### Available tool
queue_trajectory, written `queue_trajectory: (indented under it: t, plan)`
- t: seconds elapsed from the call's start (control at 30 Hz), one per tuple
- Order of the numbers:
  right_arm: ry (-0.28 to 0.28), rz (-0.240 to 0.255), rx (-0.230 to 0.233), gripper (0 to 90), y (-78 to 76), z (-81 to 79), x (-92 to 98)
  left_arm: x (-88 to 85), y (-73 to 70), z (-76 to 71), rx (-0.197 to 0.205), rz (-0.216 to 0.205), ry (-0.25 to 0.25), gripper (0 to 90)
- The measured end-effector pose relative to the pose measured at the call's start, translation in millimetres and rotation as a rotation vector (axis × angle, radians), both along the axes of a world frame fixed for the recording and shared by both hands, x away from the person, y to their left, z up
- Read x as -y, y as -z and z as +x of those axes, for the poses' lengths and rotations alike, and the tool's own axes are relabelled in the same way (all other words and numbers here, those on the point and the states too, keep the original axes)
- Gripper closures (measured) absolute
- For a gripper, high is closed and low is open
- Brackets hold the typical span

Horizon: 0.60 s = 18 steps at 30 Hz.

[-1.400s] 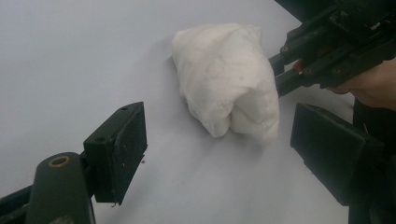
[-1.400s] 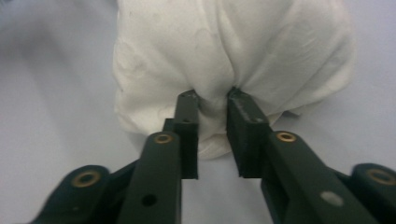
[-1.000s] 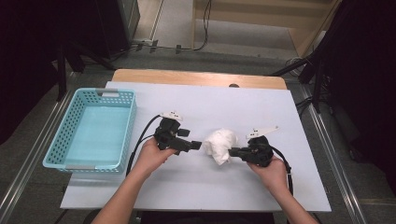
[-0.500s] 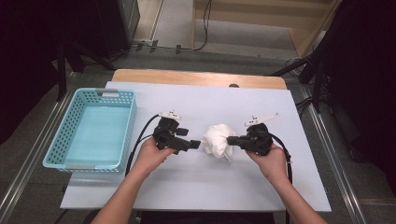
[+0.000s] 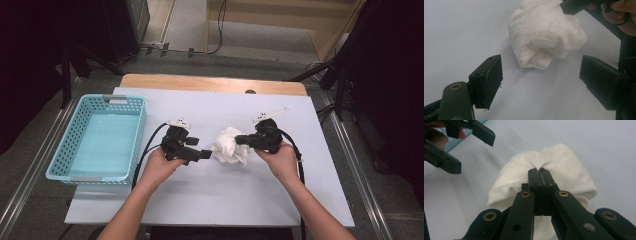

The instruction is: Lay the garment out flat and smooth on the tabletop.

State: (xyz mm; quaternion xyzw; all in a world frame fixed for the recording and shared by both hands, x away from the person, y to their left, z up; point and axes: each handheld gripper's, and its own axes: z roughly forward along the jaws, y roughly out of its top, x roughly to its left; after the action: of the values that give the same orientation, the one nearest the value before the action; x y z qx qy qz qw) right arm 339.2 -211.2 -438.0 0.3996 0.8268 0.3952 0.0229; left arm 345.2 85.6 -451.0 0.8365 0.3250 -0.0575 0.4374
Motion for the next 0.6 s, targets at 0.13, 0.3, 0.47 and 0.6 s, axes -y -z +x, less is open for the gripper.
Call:
queue_trajectory:
  t: [0.13,0.3,0.47,0.6]
  plan:
    - [-0.014,-0.002,0.006,86.9,0.0,10.0,-9.7,-2.9,0.0,-2.1,-0.006,-0.01,-0.016,19.1]
    - [-0.022,0.0,-0.003,86.9,2.0,19.5,-16.9,-5.2,0.7,-4.9,0.001,-0.003,-0.03,19.0]
    - [-0.027,0.013,-0.002,84.6,2.9,29.4,-27.6,-8.2,1.8,-5.4,-0.004,-0.007,-0.046,19.0]
    - [-0.048,0.043,-0.011,73.5,2.8,33.8,-30.4,-10.4,1.8,-5.8,-0.003,-0.007,-0.052,19.0]
